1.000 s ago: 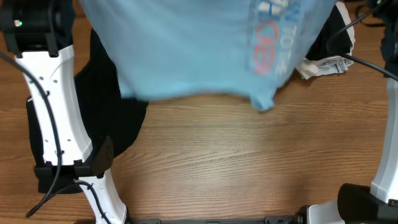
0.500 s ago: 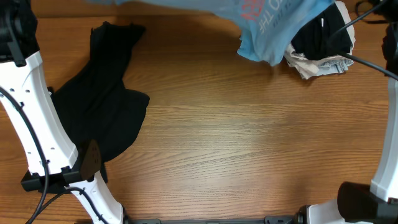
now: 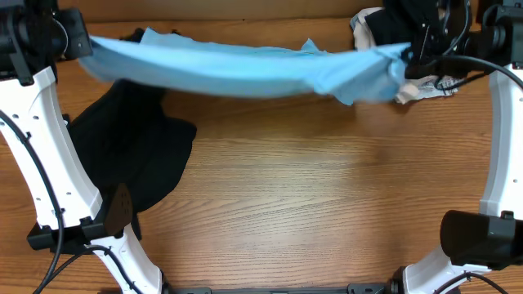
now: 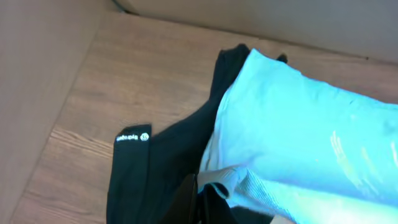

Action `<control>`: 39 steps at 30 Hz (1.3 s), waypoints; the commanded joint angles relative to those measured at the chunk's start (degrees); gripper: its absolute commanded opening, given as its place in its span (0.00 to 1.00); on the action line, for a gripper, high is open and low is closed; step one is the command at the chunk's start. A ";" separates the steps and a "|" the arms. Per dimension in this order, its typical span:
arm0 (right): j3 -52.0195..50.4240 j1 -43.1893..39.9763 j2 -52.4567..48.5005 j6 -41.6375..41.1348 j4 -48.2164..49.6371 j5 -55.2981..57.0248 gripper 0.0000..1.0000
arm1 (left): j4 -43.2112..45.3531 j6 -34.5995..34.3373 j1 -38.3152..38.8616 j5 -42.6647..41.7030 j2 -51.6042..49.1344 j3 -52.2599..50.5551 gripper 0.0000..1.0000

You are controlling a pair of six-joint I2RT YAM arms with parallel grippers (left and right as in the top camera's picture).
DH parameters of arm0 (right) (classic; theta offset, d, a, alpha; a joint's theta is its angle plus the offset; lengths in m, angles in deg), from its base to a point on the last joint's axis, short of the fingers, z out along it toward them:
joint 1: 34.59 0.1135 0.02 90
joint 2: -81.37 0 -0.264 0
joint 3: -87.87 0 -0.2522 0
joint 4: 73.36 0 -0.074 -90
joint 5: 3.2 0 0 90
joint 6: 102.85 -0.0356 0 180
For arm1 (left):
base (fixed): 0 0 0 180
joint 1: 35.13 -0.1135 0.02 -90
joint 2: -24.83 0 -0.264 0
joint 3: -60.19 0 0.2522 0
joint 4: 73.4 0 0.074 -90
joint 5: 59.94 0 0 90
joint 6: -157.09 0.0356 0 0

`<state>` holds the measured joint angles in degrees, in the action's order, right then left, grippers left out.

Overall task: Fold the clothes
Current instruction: 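Lay the stretched shirt flat on the table with both grippers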

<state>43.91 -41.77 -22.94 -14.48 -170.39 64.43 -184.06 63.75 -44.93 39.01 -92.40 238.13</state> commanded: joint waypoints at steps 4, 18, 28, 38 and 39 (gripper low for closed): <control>-0.55 -0.28 1.88 1.88 -9.03 4.59 0.04 | 0.09 -1.42 0.11 -3.04 1.86 -5.81 0.04; -35.34 -0.28 18.97 -7.52 -3.89 9.40 0.04 | 1.20 -3.80 0.76 -2.93 21.53 -40.81 0.04; -53.59 -0.28 34.12 -18.16 0.59 12.96 0.40 | 10.49 -7.28 3.43 -4.31 28.96 -67.78 0.04; -54.10 0.87 34.38 -14.78 5.51 14.21 0.74 | 21.73 -7.23 6.54 -7.74 29.24 -79.78 0.04; -54.10 1.73 34.16 -14.21 7.45 14.19 0.74 | 22.67 -7.21 7.02 -7.72 29.24 -80.19 0.04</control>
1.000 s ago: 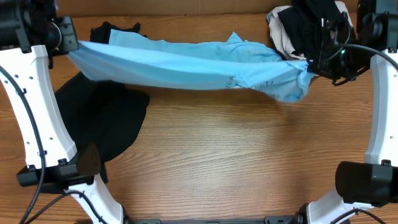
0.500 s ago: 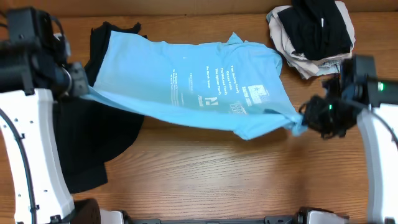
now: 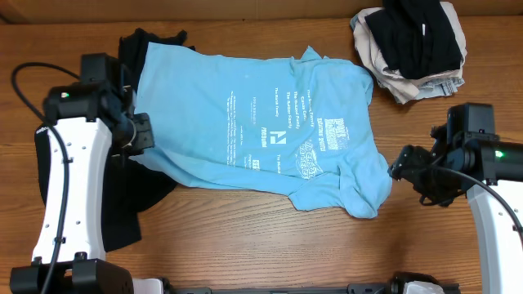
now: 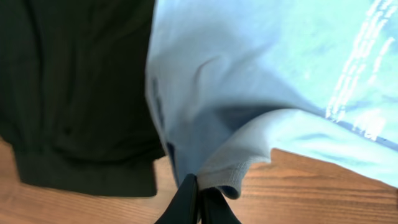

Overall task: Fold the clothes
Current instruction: 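Lay the stretched shirt flat on the table with both grippers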

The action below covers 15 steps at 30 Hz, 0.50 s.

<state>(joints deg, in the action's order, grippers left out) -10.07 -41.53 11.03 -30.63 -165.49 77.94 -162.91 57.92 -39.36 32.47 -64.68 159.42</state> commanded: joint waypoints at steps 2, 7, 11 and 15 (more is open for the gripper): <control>-0.11 3.96 -0.66 3.45 5.90 0.68 0.74 | 2.91 -1.38 2.27 -1.18 1.53 -1.92 0.04; -0.11 12.50 -5.60 5.77 12.83 1.22 0.72 | 4.74 -1.38 3.30 -1.16 1.51 -2.12 0.04; -0.11 17.44 -12.52 5.53 16.83 4.39 0.68 | 5.57 -1.38 3.17 -1.14 1.51 -2.12 0.04; -0.11 19.65 -20.41 5.35 20.79 8.09 0.62 | 5.57 -1.20 2.34 -0.31 1.51 -2.12 0.04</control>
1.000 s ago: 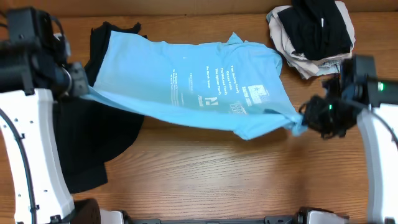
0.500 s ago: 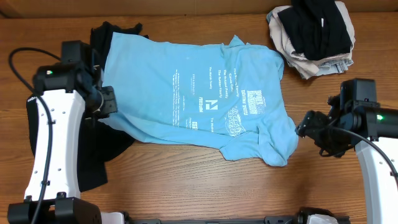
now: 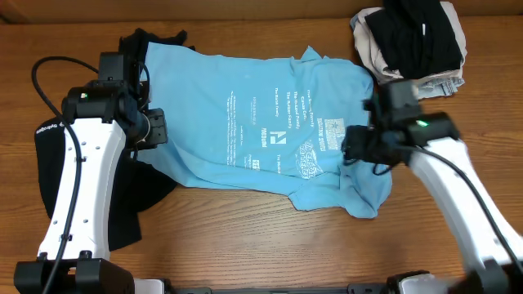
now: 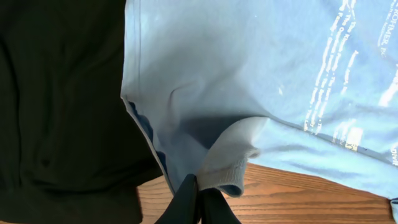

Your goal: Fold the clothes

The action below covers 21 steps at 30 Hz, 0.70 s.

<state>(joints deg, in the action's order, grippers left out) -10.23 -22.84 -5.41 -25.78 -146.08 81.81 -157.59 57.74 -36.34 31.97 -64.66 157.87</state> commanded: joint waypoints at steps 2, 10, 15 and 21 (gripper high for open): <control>0.04 1.16 -7.26 0.48 2.93 4.98 0.59 | 0.55 -0.96 -1.20 0.20 1.49 -0.57 0.04; -0.50 1.81 -15.26 0.52 4.68 4.57 0.44 | 1.64 -0.96 -1.88 0.44 1.49 -0.57 0.04; -3.98 4.17 -15.47 0.50 7.10 3.61 0.44 | 1.60 -0.96 -1.88 1.62 1.49 -0.57 0.04; -9.11 5.97 -15.47 -0.79 11.76 3.91 0.43 | 1.75 -0.98 -1.86 1.64 1.49 -0.57 0.04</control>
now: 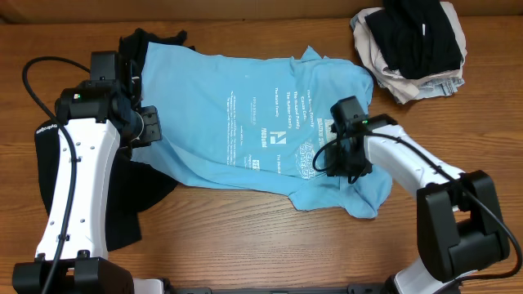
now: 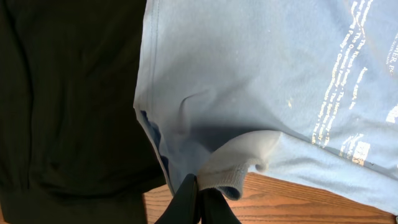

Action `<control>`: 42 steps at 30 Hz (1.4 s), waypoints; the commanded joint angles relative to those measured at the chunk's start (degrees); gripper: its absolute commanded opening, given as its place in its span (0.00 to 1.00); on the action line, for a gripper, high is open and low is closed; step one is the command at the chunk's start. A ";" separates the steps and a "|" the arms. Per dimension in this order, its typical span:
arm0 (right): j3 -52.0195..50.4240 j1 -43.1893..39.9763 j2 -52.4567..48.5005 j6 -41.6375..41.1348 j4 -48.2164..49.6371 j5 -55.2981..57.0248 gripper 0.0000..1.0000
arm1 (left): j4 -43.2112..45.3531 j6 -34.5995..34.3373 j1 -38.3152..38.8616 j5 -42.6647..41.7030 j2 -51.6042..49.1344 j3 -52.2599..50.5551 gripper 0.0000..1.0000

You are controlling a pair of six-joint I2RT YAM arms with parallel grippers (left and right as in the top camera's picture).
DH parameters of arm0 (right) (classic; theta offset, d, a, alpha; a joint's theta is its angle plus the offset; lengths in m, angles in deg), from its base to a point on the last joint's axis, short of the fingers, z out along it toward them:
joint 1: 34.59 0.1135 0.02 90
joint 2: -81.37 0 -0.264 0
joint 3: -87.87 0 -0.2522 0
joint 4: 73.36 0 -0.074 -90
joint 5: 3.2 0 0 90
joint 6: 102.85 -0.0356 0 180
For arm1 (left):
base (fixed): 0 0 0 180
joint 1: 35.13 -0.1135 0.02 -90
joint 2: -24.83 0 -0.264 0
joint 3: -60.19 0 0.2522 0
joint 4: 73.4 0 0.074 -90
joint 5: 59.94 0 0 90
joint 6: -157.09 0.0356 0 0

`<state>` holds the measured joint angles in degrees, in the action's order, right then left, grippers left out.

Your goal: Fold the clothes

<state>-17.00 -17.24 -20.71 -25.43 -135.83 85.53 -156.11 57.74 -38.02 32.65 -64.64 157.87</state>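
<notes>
A light blue T-shirt (image 1: 261, 114) with white print lies spread across the table, print up, its left part resting on a black garment (image 1: 122, 196). My left gripper (image 1: 140, 131) is at the shirt's left edge. In the left wrist view it (image 2: 200, 190) is shut on a ribbed grey-blue edge of the shirt (image 2: 261, 93), lifted slightly off the wood. My right gripper (image 1: 337, 158) hangs low over the shirt's lower right part, near the printed emblem. The overhead view does not show how its jaws stand.
A pile of black and beige clothes (image 1: 413, 41) sits at the back right corner. The black garment (image 2: 62, 99) spreads from the back left down the left side. Bare wooden table (image 1: 270, 237) lies in front of the shirt.
My right gripper has moved a little left and nearer, further onto the shirt's lower right part. My left gripper stays shut on the shirt's edge, shifted slightly left. The shirt lies as before.
First the shirt hung stretched in the air at the back of the table between both grippers. Then it lay spread on the table, left gripper still holding its edge, right gripper off its right side. The right gripper has since come over the shirt.
</notes>
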 commanded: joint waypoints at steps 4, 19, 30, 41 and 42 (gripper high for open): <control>-3.23 0.26 -0.17 -4.61 2.16 6.54 0.31 | 0.24 -0.96 -0.20 0.98 1.46 -0.57 0.04; 5.40 -2.89 10.62 -5.49 -8.63 9.81 0.04 | -1.90 -0.98 -0.20 6.82 1.49 5.09 0.04; 21.31 -6.43 29.59 -5.25 -28.68 9.81 0.04 | -22.14 -0.96 -0.20 6.86 1.60 24.94 0.04; 25.03 -9.70 47.12 -6.38 -37.29 8.74 0.04 | -27.87 -3.19 -0.22 13.29 10.60 25.57 0.04; 25.03 -9.84 48.26 -6.60 -37.88 8.74 0.04 | -27.87 -3.87 -0.22 13.62 12.24 25.57 0.04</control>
<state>6.43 -26.27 24.12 -31.05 -173.01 94.44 -183.67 56.74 -38.00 42.26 -58.78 182.75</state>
